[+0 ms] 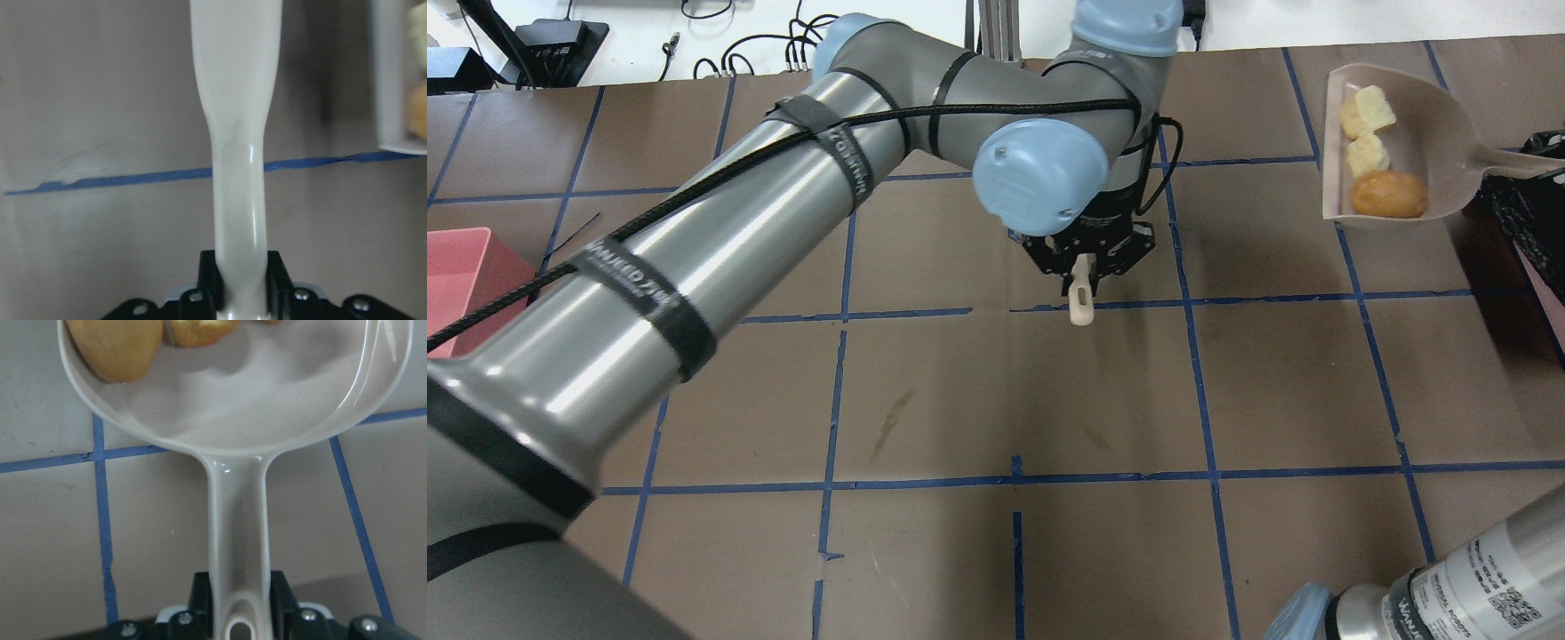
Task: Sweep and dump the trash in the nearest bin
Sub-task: 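Lift the dustpan with the right gripper while the left gripper withdraws the brush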
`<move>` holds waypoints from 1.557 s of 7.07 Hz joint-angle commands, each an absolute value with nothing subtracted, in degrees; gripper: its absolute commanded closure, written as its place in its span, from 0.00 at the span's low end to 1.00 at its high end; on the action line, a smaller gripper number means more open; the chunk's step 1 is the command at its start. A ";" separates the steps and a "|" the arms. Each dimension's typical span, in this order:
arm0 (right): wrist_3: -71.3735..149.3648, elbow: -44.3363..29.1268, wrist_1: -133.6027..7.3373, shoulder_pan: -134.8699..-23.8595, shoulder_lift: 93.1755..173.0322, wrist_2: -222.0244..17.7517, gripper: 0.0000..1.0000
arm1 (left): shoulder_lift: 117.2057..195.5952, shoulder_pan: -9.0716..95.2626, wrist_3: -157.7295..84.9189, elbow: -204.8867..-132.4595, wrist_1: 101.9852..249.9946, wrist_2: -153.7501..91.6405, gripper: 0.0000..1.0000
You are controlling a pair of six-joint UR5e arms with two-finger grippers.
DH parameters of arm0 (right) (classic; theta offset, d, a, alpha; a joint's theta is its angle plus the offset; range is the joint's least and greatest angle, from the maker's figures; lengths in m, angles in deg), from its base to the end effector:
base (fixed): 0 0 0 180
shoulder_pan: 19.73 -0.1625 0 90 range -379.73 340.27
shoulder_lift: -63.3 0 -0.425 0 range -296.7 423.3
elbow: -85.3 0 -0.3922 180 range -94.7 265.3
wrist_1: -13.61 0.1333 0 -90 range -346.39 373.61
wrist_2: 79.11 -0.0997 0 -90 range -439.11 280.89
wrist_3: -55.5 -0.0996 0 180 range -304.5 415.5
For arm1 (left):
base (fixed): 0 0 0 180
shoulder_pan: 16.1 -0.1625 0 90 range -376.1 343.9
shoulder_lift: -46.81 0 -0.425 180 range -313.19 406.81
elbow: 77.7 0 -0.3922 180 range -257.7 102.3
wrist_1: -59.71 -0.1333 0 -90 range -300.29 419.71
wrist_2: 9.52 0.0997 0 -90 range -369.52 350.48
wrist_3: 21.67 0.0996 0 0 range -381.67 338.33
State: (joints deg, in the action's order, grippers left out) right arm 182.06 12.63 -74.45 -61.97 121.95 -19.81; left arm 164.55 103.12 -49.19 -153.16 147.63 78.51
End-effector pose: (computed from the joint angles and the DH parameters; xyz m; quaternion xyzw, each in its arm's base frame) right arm -0.3751 -0.5894 0.3207 -0.5778 0.7613 -0.2552 0.1467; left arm -0.4407 -0.5078 0.3322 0.0131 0.9951 0.0934 0.0310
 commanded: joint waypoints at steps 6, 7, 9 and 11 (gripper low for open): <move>182.23 28.16 -71.53 -44.70 119.64 -12.87 0.98 | 140.32 100.79 -50.21 -191.34 139.99 73.84 0.99; 182.41 28.35 -75.55 -43.91 119.46 -11.10 0.98 | 139.71 102.53 -50.59 -191.52 137.95 73.28 1.00; 186.96 28.17 -84.68 -43.46 118.41 -9.77 0.98 | 136.56 104.04 -51.98 -193.09 135.31 72.57 1.00; 189.34 27.65 -91.29 -43.81 118.49 -4.43 0.98 | 131.47 104.22 -53.48 -198.87 135.03 70.02 1.00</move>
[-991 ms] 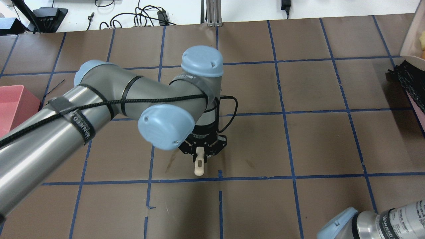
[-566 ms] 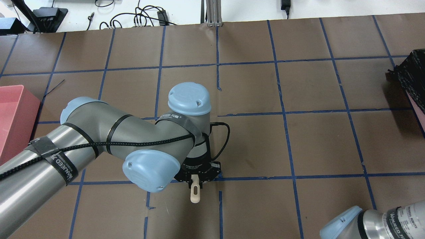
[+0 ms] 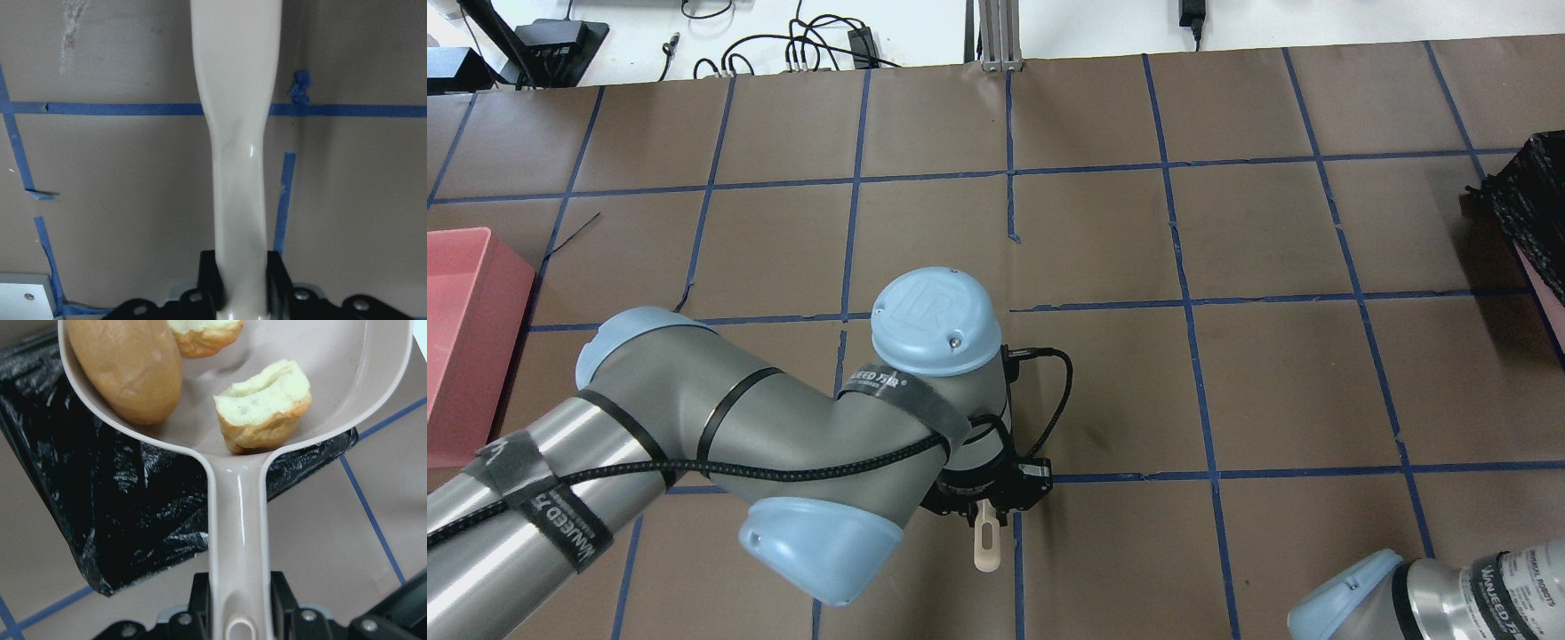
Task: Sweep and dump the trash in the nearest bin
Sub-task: 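Tip the dustpan over the black-bagged bin with the right gripper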
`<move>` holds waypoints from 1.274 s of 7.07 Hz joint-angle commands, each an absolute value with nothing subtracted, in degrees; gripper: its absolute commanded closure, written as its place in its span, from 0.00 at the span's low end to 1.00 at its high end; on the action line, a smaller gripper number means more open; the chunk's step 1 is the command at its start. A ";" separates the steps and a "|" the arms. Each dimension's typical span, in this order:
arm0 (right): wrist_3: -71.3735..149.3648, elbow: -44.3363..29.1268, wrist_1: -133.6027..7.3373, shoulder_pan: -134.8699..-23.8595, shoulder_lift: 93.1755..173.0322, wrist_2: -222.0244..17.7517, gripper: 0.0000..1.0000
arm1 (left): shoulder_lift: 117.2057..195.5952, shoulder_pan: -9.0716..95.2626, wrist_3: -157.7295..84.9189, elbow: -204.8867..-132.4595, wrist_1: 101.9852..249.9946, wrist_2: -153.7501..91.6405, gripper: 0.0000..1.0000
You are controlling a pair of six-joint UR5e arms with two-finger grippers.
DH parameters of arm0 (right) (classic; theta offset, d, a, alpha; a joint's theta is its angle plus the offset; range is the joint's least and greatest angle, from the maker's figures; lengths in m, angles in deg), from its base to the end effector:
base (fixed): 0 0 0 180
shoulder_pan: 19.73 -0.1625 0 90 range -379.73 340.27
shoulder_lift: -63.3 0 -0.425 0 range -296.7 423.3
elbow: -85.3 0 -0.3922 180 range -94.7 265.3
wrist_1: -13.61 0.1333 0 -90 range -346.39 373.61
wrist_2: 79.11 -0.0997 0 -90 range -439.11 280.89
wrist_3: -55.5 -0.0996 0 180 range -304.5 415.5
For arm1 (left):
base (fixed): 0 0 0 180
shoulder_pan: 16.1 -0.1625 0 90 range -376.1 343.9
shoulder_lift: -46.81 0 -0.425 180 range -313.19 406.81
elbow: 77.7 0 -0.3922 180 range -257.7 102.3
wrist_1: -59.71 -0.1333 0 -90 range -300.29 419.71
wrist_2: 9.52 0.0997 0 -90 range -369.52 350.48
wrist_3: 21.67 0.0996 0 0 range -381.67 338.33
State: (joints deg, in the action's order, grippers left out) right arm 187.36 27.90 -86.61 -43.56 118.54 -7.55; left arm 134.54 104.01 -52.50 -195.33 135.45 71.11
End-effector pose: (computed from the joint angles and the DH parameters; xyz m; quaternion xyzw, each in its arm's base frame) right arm -0.6160 -0.4522 0.4173 0.5435 -0.8211 0.1470 0.0936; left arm -0.3383 -0.2853 0.3036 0.0141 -0.9919 -0.1243 0.0212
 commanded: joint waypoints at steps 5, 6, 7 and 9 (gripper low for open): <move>202.78 23.35 -107.39 -50.49 118.93 9.99 0.98 | 137.85 109.41 -61.66 -203.04 118.26 67.56 1.00; 206.98 23.08 -109.67 -51.89 118.93 12.62 0.98 | 137.95 109.67 -61.40 -203.30 118.16 67.65 1.00; 211.46 23.16 -112.65 -53.73 119.02 15.34 0.98 | 138.04 109.76 -61.14 -203.47 118.16 67.73 1.00; 212.47 22.73 -110.68 -55.15 122.42 15.81 0.98 | 138.12 110.28 -60.53 -203.74 118.25 68.35 1.00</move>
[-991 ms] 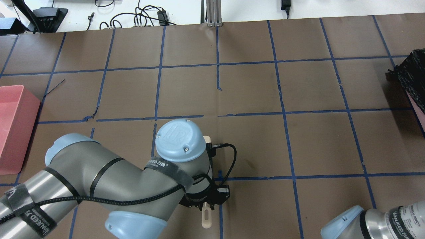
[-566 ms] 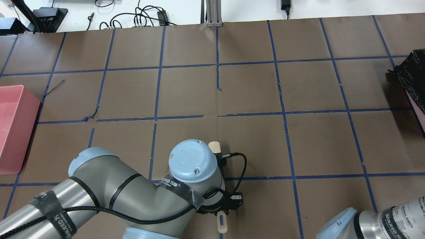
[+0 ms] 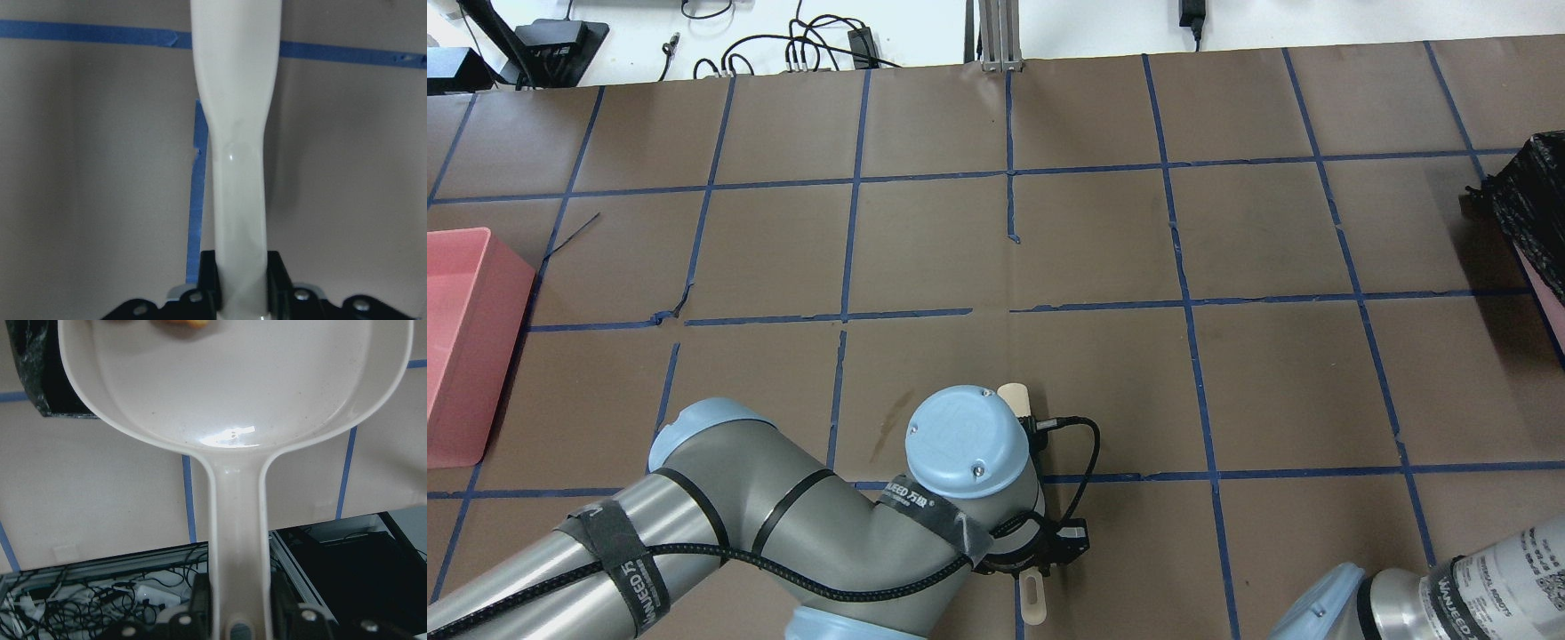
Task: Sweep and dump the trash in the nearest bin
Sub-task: 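Tip the dustpan over the black-bagged bin with the right gripper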
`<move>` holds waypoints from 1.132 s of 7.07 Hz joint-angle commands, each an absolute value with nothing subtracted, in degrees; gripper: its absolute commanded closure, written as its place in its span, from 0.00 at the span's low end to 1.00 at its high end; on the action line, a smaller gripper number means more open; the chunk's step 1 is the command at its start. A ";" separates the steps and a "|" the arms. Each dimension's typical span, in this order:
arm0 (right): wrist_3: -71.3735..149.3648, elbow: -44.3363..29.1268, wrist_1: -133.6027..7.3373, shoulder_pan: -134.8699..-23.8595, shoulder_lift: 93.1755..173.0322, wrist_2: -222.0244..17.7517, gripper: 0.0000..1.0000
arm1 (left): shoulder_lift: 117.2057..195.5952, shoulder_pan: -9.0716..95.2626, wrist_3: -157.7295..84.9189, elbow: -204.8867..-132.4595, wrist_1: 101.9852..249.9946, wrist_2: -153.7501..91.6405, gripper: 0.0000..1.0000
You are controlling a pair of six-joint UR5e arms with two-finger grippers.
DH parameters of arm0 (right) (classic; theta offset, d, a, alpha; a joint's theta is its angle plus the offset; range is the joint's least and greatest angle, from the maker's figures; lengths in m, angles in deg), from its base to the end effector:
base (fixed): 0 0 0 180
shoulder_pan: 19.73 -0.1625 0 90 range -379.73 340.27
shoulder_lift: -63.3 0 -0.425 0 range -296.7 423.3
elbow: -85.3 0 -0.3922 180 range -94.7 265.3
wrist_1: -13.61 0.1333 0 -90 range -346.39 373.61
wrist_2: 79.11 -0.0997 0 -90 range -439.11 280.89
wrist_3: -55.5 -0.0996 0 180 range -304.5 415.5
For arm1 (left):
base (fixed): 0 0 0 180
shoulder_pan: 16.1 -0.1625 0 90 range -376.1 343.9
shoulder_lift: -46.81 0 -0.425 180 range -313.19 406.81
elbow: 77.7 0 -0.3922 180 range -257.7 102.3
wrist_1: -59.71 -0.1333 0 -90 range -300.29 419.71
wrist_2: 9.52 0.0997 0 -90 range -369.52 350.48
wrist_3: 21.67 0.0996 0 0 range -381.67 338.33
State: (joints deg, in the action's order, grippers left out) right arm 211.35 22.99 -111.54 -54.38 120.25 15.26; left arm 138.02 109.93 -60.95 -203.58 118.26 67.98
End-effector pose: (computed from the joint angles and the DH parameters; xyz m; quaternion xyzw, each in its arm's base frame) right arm -0.5522 -0.5345 0.4454 0.7362 -0.6250 -0.1046 0.2375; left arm -0.3673 -0.2417 0.2443 0.0335 -0.9923 -0.1051 0.0562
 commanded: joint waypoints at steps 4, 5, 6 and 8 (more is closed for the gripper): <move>201.00 18.89 -83.48 -56.03 134.82 7.41 0.97 | 137.16 110.37 -58.59 -204.70 118.33 70.19 1.00; 196.34 13.81 -80.55 -56.03 137.10 1.45 0.97 | 137.51 110.37 -58.94 -205.84 118.25 70.11 1.00; 188.38 7.76 -80.52 -56.12 140.60 0.70 0.97 | 137.94 110.37 -59.46 -205.33 118.16 70.02 1.00; 176.40 -0.63 -81.74 -59.87 144.15 0.43 0.97 | 138.04 110.37 -59.47 -205.41 118.16 69.84 0.96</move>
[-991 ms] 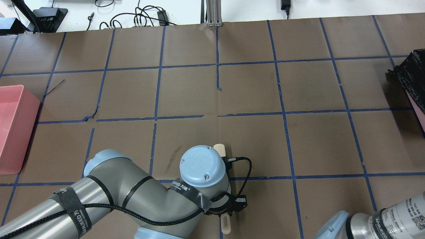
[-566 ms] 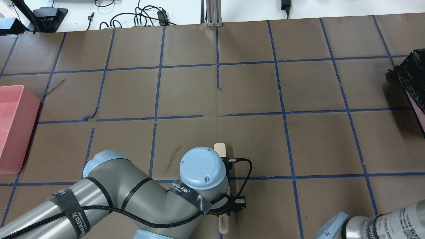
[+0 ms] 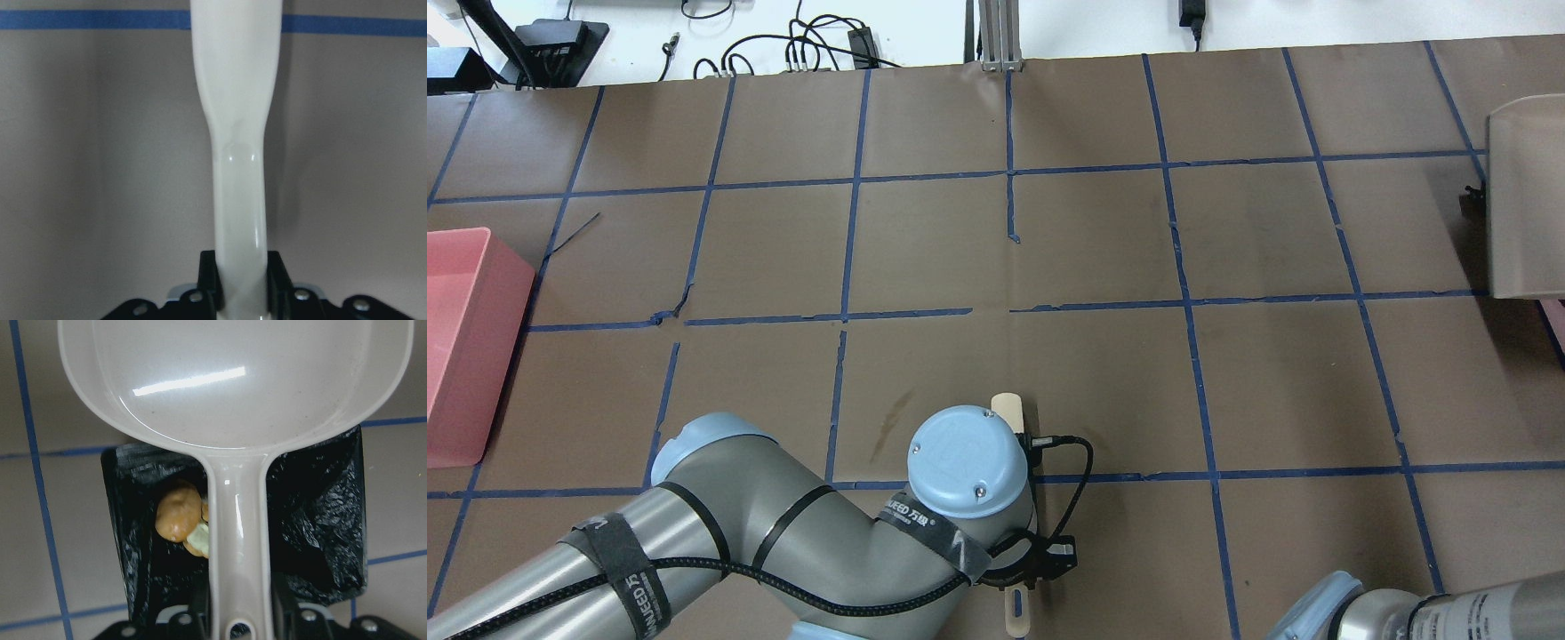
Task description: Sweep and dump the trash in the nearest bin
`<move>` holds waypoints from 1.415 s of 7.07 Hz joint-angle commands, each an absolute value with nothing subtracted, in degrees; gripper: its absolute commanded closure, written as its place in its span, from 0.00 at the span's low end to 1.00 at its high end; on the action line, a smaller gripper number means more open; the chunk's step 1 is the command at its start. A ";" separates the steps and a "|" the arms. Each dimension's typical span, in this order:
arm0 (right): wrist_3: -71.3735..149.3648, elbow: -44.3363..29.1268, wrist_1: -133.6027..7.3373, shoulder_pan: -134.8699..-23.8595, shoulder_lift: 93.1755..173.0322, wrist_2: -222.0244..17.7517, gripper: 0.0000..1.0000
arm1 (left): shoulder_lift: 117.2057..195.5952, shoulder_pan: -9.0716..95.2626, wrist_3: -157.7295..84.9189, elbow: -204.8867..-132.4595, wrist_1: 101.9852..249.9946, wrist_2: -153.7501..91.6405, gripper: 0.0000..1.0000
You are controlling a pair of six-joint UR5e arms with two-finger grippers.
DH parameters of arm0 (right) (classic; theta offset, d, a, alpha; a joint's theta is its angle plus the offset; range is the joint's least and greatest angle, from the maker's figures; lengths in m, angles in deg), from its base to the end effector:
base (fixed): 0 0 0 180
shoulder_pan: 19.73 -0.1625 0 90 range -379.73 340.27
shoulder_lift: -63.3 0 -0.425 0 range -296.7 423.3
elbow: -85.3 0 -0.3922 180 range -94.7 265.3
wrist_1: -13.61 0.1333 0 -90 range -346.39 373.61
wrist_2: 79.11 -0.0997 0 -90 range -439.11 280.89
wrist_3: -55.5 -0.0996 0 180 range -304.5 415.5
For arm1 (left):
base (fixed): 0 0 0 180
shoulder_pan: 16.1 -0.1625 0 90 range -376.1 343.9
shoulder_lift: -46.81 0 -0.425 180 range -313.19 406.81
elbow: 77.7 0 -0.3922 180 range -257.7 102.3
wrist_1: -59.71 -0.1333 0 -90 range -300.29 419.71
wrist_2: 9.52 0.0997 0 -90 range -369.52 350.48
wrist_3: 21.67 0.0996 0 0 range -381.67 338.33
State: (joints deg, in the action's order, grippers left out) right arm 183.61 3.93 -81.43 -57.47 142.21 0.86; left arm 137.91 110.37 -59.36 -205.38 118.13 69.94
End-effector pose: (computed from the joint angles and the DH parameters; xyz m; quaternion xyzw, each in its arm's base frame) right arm -0.3646 -0.4727 0.4692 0.6137 -0.7844 0.0873 0.0227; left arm -0.3599 -0.2320 0.2321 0.0163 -0.9937 -0.1052 0.0354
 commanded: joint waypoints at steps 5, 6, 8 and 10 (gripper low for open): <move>142.48 -3.97 -80.95 -71.49 144.15 0.17 0.97 | 137.51 110.29 -58.77 -203.31 117.72 69.84 0.00; 136.77 -6.08 -81.91 -72.63 144.33 -3.23 0.97 | 136.99 110.03 -58.50 -199.99 119.20 70.10 0.00; 123.42 -6.37 -83.75 -78.15 144.24 -3.35 0.97 | 136.81 106.71 -49.34 -192.96 125.23 73.50 0.00; 111.73 -6.45 -87.45 -85.79 144.24 -3.26 0.98 | 136.19 97.85 -38.25 -187.50 131.23 74.68 0.00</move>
State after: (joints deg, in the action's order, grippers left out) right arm 119.51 -6.34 -85.47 -81.26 144.25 -3.25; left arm 136.49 102.94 -44.97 -190.87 127.69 73.85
